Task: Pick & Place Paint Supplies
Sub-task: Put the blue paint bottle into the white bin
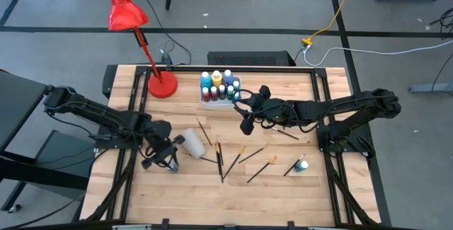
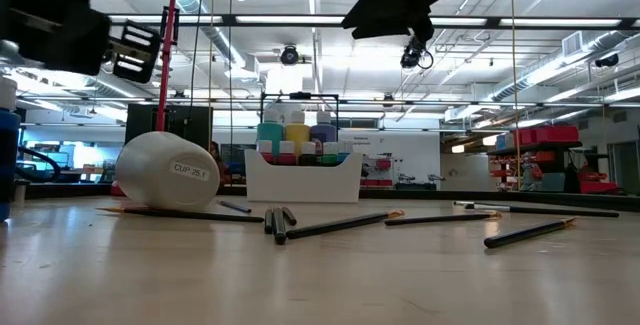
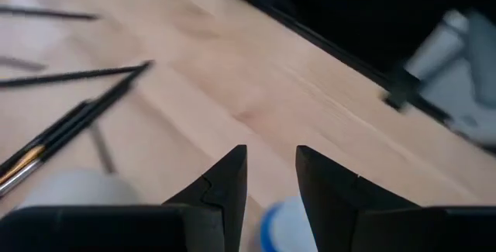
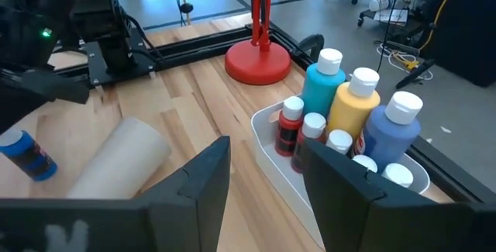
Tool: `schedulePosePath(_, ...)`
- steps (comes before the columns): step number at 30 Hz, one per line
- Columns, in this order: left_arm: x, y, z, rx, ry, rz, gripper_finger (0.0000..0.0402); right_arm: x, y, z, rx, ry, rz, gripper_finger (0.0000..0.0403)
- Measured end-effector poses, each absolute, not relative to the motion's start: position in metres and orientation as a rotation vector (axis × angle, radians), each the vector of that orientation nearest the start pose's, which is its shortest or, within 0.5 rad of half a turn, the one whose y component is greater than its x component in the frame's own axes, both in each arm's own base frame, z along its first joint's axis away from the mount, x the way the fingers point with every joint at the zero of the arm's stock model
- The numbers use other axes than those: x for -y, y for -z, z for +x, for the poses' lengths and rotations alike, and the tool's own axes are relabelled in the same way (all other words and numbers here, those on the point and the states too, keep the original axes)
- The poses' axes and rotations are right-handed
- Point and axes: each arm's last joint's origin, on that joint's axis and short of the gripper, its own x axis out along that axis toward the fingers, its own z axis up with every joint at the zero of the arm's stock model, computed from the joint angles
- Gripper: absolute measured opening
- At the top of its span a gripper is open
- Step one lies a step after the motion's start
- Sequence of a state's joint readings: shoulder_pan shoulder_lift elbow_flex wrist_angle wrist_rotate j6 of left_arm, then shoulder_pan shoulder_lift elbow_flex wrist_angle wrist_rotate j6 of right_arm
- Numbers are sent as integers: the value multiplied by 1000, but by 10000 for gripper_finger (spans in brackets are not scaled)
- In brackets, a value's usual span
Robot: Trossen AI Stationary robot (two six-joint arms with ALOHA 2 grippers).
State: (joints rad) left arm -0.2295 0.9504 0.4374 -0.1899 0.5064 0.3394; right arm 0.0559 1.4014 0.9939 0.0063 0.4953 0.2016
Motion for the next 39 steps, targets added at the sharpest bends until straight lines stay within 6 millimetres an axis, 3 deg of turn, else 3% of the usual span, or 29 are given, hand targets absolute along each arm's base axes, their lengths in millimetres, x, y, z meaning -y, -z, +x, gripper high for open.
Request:
schedulePosePath(10, 56, -208, 185, -444, 697, 30, 120, -4, -287, 311, -325, 471, 99, 165)
schedulePosePath(14, 56, -213, 188, -374, 677, 65, 124, -4, -288, 311, -313, 470, 103, 165)
schedulePosePath(23, 56, -214, 189, -338, 667, 133, 183, -5, -288, 312, -319, 432, 107, 165)
schedulePosePath(28, 58, -210, 184, -394, 776, 105, 194, -5, -283, 315, -339, 418, 101, 165)
schedulePosePath(32, 59, -199, 175, -521, 883, 60, 179, -6, -273, 322, -362, 415, 95, 165)
schedulePosePath(39, 56, -191, 173, -597, 837, 125, 149, -7, -257, 334, -386, 379, 99, 165)
